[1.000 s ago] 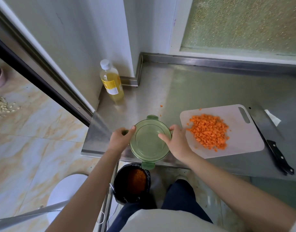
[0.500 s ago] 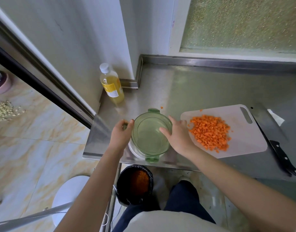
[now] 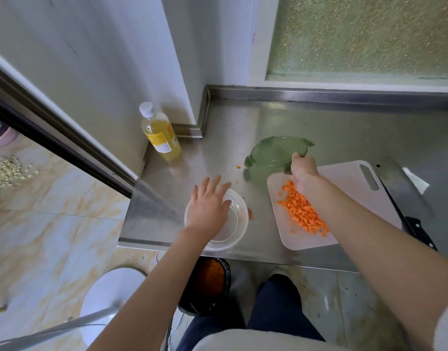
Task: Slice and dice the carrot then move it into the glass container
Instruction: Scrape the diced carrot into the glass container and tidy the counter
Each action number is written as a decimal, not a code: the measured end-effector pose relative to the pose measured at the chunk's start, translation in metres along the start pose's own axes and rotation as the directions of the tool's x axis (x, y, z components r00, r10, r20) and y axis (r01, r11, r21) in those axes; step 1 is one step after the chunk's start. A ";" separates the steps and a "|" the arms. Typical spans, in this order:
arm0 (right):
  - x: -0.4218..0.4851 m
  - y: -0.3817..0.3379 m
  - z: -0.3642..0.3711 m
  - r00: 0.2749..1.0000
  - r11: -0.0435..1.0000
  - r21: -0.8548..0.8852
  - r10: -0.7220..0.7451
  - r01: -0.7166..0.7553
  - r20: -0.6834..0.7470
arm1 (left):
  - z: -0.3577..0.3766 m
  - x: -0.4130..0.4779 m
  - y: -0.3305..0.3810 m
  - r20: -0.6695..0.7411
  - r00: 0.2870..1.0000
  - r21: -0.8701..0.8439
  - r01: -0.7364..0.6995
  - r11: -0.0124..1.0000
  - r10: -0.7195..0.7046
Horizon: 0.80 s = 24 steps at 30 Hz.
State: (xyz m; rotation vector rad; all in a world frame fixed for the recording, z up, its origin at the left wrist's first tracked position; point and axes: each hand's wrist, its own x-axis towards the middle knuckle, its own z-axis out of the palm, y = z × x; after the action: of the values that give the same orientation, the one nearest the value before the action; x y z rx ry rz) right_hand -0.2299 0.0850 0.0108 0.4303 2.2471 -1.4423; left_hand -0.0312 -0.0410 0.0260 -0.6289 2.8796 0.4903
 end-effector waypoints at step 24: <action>-0.064 0.139 -0.147 0.929 0.949 0.175 0.296 -0.261 -0.224 | 0.019 0.070 0.087 0.190 0.960 -0.176 -0.172 0.969 0.205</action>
State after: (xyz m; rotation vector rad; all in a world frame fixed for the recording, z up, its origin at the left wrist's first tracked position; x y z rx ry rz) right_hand -0.1366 0.2741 -0.0117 0.9858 2.1604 -1.4676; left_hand -0.1299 0.0142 0.0175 -0.3004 2.7315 0.7682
